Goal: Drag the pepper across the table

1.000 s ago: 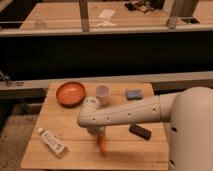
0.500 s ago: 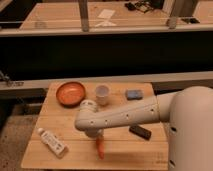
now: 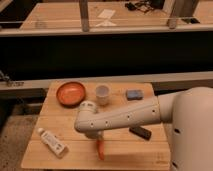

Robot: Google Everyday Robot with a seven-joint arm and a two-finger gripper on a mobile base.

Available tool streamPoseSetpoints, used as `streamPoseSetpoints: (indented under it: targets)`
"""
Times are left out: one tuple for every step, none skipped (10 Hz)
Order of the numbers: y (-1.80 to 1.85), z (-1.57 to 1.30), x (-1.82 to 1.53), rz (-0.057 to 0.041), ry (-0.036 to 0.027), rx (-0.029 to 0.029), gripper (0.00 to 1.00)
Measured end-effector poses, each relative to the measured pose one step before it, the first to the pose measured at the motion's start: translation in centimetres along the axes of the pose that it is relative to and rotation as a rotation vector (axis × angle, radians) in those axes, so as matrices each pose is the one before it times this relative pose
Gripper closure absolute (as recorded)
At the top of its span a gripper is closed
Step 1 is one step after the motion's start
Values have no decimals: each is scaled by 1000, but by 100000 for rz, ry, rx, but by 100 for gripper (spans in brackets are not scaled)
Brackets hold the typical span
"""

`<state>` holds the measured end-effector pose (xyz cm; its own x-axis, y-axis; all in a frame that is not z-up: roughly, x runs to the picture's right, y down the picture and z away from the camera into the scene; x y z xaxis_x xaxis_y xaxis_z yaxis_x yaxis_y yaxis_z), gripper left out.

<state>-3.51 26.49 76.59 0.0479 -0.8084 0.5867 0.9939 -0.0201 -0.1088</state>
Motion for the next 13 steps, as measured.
streamPoseSetpoints:
  targets:
    - [363, -69, -259, 690, 125, 511, 84]
    - [346, 7, -207, 676, 36, -34, 84]
    - [-338, -25, -108, -181, 73, 686, 84]
    - [-58, -43, -198, -176, -8, 191, 78]
    - [19, -38, -241, -52, -24, 51, 74]
    - [169, -88, -405, 653, -131, 785, 74]
    - [745, -52, -439, 871, -100, -58, 74]
    - [636, -62, -484, 1037, -247, 628, 74]
    - [264, -20, -299, 429, -483, 535, 74]
    - [-258, -37, -5, -492, -149, 486, 74]
    - [-312, -25, -328, -640, -272, 843, 74]
    - [473, -39, -49, 800, 97, -38, 75]
    - [1071, -138, 6, 1787, 450, 219, 81]
